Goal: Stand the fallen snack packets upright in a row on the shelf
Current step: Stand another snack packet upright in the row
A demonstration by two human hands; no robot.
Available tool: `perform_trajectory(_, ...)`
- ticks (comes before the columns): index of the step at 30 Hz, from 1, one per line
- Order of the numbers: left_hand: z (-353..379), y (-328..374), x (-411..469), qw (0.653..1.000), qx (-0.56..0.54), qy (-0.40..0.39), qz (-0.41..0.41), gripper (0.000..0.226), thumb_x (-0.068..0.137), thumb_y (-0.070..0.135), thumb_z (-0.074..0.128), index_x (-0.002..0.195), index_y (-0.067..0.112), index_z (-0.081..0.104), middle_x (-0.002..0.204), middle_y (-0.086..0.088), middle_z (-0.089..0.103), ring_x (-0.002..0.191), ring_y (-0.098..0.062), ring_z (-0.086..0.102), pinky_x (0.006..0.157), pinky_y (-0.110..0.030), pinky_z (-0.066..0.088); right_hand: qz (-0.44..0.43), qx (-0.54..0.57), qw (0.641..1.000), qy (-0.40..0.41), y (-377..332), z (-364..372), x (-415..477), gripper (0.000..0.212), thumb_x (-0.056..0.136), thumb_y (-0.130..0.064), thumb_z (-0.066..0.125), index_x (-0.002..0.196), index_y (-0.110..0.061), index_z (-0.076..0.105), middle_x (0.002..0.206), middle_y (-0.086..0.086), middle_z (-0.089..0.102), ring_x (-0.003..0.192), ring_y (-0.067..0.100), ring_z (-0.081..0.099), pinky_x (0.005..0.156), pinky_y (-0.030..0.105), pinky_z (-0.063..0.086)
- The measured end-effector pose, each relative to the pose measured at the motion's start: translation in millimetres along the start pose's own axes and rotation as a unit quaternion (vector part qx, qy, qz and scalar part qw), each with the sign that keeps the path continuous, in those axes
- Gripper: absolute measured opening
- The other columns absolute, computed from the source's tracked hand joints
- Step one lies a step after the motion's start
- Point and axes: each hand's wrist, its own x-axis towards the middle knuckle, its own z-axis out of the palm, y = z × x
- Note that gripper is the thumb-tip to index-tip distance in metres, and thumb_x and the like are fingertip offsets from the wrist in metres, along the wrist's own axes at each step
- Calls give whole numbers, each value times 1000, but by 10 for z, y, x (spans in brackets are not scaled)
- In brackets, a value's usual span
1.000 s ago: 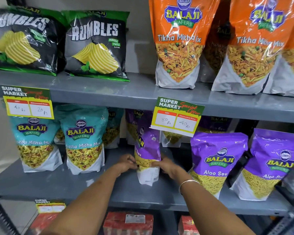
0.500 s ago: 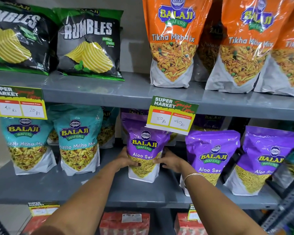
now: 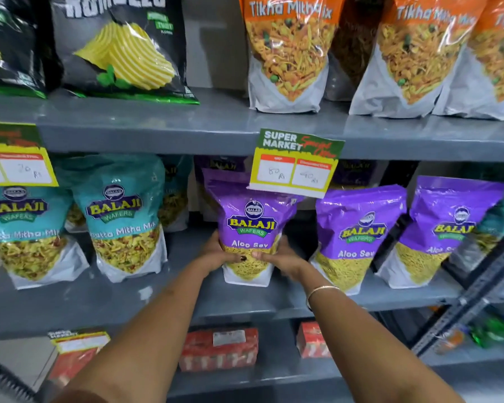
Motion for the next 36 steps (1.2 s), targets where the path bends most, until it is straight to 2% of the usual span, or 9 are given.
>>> perform_trajectory(4,158,9,-196,1000,-15,15,9,78,59,-7,79,128,3,45,127,-19,60,109,-28,59,90,-33,47,13,-27,999,-12,44,-134,-184,35,82,1,64,105,-16,43,131,13,52,109,15,48,84,26,44)
perform_trajectory(7,283,1,-356,999,4,37,7,86,51,5,83,128,8,45,123,-14,62,112,-29,60,96,-37,48,41,-53,997,-36,126,-289,-247,80,83,-15,67,143,-9,14,139,3,43,127,18,41,101,37,38)
perform_trajectory(11,437,39,-576,998,18,62,-6,75,57,1,82,124,10,48,117,-13,64,107,-26,61,98,-40,48,65,-78,993,-54,196,-408,-318,106,75,-33,74,147,-12,-1,158,7,17,144,29,24,112,50,27)
perform_trajectory(15,532,111,-715,997,16,74,-29,91,57,1,82,133,9,34,123,-11,58,110,-22,55,90,-29,44,42,-87,993,-69,258,-493,-381,76,79,-16,71,137,-9,22,147,9,37,137,24,36,101,32,37)
perform_trajectory(21,713,-77,-817,995,35,78,-49,75,69,-15,69,133,-5,31,123,-19,54,110,-22,52,66,-11,38,31,-100,994,-21,511,-522,-378,102,69,-9,79,147,-9,14,146,10,35,135,24,35,106,33,37)
perform_trajectory(23,720,-90,-809,994,31,86,-53,66,72,-13,67,130,-7,36,120,-20,57,103,-21,52,53,-9,40,51,-81,995,-13,525,-474,-348,91,69,-4,78,142,-6,25,132,10,46,120,21,45,89,29,45)
perform_trajectory(25,619,-113,-780,993,40,97,-53,60,73,-7,68,127,-4,42,124,-22,59,103,-20,54,62,-14,43,59,-54,997,-5,552,-344,-274,77,68,4,77,133,-4,36,122,9,55,109,21,52,80,28,49)
perform_trajectory(28,415,-171,-731,993,40,96,-55,64,71,-1,73,127,-2,42,130,-20,56,118,-31,54,88,-32,44,67,-44,997,5,588,-154,-170,77,64,1,80,130,-3,40,129,16,58,118,32,56,100,44,47)
perform_trajectory(36,-172,-382,-641,993,37,94,-53,79,64,8,80,132,2,40,135,-19,53,122,-33,51,95,-49,49,74,-49,996,-19,517,394,28,74,68,-7,79,130,-4,37,130,13,57,118,29,55,96,42,47)
